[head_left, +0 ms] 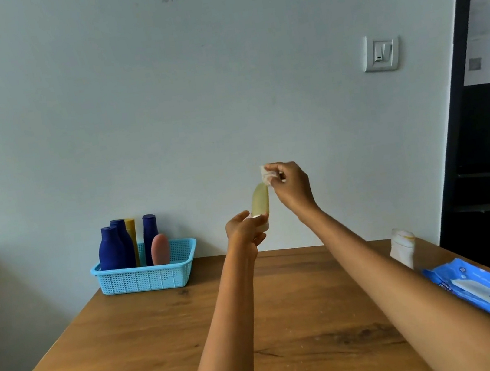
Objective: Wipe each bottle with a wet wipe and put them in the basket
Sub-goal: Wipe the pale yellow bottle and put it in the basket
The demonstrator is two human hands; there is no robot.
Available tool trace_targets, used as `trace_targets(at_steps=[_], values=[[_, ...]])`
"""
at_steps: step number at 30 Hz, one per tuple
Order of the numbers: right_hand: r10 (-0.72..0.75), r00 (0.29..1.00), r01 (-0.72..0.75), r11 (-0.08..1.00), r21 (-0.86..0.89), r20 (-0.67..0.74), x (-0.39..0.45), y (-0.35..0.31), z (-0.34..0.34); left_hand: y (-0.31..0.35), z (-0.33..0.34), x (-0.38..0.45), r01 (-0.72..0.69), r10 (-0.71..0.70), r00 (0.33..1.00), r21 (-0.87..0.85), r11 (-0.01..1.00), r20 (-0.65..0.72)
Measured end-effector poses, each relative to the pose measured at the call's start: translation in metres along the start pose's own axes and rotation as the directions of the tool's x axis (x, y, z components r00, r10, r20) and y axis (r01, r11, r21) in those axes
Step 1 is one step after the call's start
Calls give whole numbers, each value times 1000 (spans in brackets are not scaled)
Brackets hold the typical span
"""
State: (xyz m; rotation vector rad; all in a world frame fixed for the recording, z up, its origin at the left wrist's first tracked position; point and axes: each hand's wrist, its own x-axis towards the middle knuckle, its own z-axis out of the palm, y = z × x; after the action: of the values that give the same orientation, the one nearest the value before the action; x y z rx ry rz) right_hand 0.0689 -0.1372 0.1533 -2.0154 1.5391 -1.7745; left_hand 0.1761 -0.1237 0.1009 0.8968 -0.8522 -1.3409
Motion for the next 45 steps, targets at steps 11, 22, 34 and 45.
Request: trace_targets(at_steps=[11,22,34,45], values=[[-21,958,96,964,-250,287,-25,-1,12,-1,-6,6,-164,185,974,150,975,-134],[17,962,96,914,-394,272,-3,-3,17,-8,0,8,-210,248,957,232,950,-150],[100,990,-91,991,-94,95,-8,8,2,0,-6,2,29,-30,1000,-69,997,-7],[169,969,-209,951,229,181,-51,8,8,3,-15,5,174,-136,984,-432,885,117]])
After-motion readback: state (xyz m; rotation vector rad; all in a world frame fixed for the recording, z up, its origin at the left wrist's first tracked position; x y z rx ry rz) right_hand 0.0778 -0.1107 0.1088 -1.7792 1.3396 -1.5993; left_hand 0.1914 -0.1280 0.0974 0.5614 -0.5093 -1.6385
